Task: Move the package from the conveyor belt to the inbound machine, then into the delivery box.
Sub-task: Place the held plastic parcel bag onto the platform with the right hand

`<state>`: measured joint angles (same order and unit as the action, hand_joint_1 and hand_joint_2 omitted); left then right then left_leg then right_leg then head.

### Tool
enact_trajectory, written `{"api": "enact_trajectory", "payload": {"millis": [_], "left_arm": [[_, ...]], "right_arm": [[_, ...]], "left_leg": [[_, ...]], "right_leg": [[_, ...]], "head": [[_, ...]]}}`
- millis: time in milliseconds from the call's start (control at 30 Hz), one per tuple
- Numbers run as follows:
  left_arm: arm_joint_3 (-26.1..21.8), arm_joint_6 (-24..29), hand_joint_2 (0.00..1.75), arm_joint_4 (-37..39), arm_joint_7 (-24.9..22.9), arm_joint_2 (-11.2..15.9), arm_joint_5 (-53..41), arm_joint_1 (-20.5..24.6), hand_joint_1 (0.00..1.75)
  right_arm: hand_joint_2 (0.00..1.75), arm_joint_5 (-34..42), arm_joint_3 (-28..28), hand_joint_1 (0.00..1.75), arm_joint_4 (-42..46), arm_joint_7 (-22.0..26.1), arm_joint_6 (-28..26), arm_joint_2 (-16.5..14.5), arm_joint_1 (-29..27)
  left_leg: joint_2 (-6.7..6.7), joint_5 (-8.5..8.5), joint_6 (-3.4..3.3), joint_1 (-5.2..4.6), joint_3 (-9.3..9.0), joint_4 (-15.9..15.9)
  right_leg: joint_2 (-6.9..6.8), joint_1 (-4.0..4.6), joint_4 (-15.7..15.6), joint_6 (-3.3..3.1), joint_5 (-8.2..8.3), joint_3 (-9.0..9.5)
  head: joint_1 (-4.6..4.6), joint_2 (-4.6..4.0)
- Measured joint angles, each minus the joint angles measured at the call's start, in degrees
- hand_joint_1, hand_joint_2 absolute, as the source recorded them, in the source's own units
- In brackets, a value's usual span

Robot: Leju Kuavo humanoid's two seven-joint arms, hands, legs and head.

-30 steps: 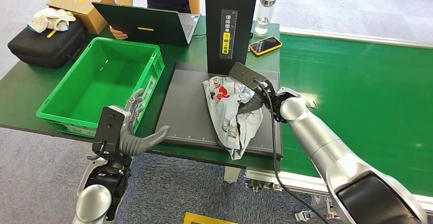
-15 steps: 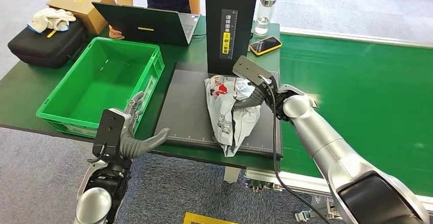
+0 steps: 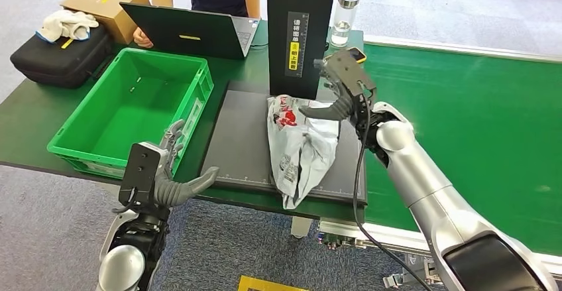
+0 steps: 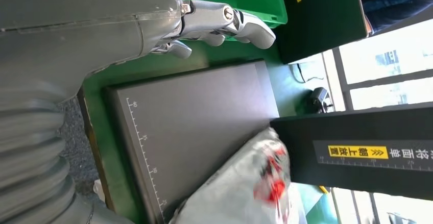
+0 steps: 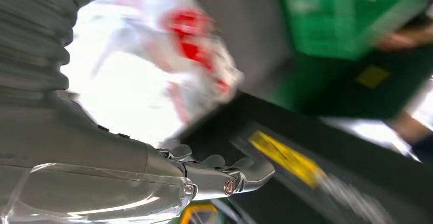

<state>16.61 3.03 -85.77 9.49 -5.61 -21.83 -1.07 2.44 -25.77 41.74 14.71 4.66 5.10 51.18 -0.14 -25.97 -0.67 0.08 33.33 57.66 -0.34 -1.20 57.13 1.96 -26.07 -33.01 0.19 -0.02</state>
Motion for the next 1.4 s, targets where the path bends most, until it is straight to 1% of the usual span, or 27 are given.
{"api": "enact_trajectory", "payload": {"millis": [133,267,400,567,800,867,933,1033,1100,1233,1400], "left_arm": [[-0.3,0.2,1.75,0.0,0.4,0.0,0.0,0.1,0.0],[-0.5,0.2,1.75,0.0,0.7,0.0,0.0,0.4,0.0],[-0.9,0.0,1.75,0.0,0.9,-0.2,-0.1,0.5,0.0],[-1.8,-0.4,1.75,0.0,1.2,-0.4,-0.2,0.6,0.0],[-2.4,-0.8,1.75,0.0,1.3,-1.2,-1.2,0.4,0.0],[-2.3,-1.5,1.75,0.0,1.1,-1.4,-1.7,0.4,0.0],[-1.8,-2.5,1.75,0.2,0.9,-1.7,-2.3,0.5,0.0],[-0.2,-4.1,1.75,1.4,0.7,-2.0,-3.0,1.1,0.0],[1.3,-5.0,1.75,2.8,0.5,-2.1,-3.8,2.1,0.0],[4.8,-6.1,1.75,7.1,0.1,-2.6,-5.7,4.6,0.0],[8.2,-6.6,1.75,11.4,-0.1,-3.1,-6.8,6.9,0.0]], "right_arm": [[1.75,1.3,5.3,0.0,11.4,2.0,-5.6,0.7,-6.5],[1.75,1.1,10.8,0.0,24.9,5.3,-9.5,0.7,-16.0],[1.75,0.7,15.4,0.0,36.1,6.4,-9.4,-0.4,-25.3],[1.75,2.9,19.6,0.0,44.7,8.5,-8.0,-1.7,-32.7],[1.75,4.6,22.6,0.0,49.6,9.2,-7.1,-4.5,-39.0],[1.75,6.0,23.0,0.0,49.9,9.6,-5.7,-5.4,-40.7],[1.75,8.4,23.5,0.0,49.9,10.5,-2.3,-6.4,-42.5],[1.75,11.3,24.4,0.0,49.9,12.3,4.1,-7.6,-46.0],[1.75,11.9,25.1,0.0,49.9,12.9,6.6,-8.2,-48.0],[1.75,12.6,26.7,0.0,50.4,13.0,9.1,-9.2,-51.0],[1.75,13.3,28.0,0.0,51.1,12.6,10.7,-10.0,-52.5]], "left_leg": [[-0.01,-0.01,0.0,0.0,0.01,0.0],[-0.07,-0.02,0.0,0.0,0.03,0.0],[-0.08,-0.05,0.04,0.0,0.03,0.0],[-0.07,-0.05,0.05,0.01,0.01,0.0],[-0.06,-0.05,0.05,0.01,-0.01,0.0],[-0.05,-0.05,0.05,0.01,-0.01,0.0],[-0.05,-0.05,0.05,0.01,-0.01,0.0],[-0.05,-0.06,0.06,0.01,0.0,0.0],[-0.05,-0.06,0.06,0.01,0.0,0.0],[-0.05,-0.06,0.06,0.0,0.0,0.0],[-0.02,-0.06,0.06,0.0,-0.03,0.0]], "right_leg": [[-0.01,0.0,0.0,-0.01,-0.01,0.0],[-0.07,0.01,0.0,-0.02,-0.03,0.01],[-0.08,0.01,0.0,-0.04,-0.05,-0.01],[-0.07,0.01,0.0,-0.05,-0.05,0.0],[-0.05,0.02,0.0,-0.05,-0.05,0.01],[-0.06,0.02,0.0,-0.06,-0.06,0.0],[-0.06,0.02,0.0,-0.07,-0.08,0.0],[-0.07,0.01,0.0,-0.09,-0.1,-0.02],[-0.07,0.01,0.0,-0.09,-0.1,-0.02],[-0.06,0.0,0.0,-0.09,-0.09,-0.01],[-0.03,0.0,0.0,-0.11,-0.07,0.0]], "head": [[0.0,0.0],[0.01,0.0],[0.0,0.0],[0.0,0.0],[0.01,0.0],[0.0,-0.01],[0.01,-0.01],[0.0,0.0],[0.01,0.0],[0.01,0.0],[0.01,0.0]]}}
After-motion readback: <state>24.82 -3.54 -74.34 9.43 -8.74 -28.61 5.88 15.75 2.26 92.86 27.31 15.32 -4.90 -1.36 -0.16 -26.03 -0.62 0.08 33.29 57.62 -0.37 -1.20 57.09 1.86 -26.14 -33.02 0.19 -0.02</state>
